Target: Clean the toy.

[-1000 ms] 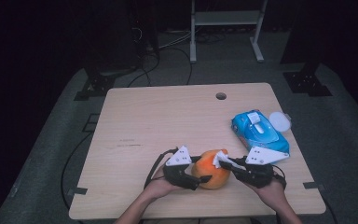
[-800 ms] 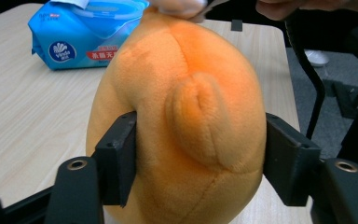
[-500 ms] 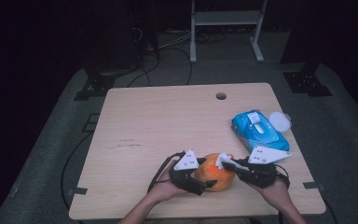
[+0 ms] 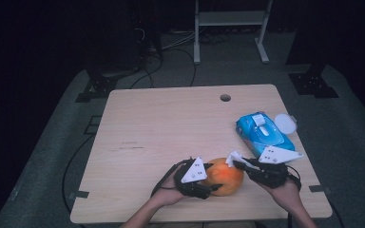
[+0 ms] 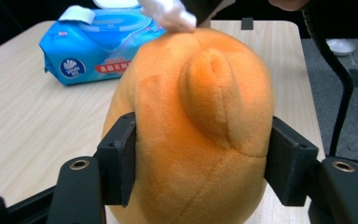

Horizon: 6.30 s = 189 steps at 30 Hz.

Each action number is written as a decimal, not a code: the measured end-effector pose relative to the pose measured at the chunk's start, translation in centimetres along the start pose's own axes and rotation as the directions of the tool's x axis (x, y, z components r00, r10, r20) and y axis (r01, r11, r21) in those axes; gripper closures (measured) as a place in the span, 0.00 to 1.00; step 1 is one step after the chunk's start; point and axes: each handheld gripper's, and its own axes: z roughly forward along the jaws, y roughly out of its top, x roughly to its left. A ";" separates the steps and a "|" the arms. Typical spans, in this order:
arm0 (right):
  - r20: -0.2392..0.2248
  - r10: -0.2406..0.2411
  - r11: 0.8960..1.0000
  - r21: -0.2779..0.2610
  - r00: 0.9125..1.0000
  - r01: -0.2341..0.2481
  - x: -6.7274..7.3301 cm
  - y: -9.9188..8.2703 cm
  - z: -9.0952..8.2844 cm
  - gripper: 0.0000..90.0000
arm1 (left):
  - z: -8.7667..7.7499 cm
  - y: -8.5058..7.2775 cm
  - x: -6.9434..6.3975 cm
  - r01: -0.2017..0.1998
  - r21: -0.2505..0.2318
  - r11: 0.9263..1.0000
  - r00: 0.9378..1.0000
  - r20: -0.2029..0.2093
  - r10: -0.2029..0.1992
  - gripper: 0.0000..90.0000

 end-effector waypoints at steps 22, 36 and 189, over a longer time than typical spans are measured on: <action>-0.066 -0.004 1.000 -0.003 0.998 0.004 1.1 -0.1 1.2 0.89 | 0.7 -0.3 -2.2 -0.218 0.056 0.974 0.975 -0.025 0.220 0.31; 0.023 0.025 0.999 0.025 0.999 -0.026 -1.2 -1.4 0.3 0.89 | -0.1 -0.9 0.0 -0.029 0.020 0.999 0.999 -0.020 0.030 0.33; 0.020 0.140 0.974 0.177 0.990 -0.141 -5.5 -8.6 -2.8 0.78 | 0.8 1.4 3.6 0.118 0.055 0.991 0.992 -0.061 -0.115 0.57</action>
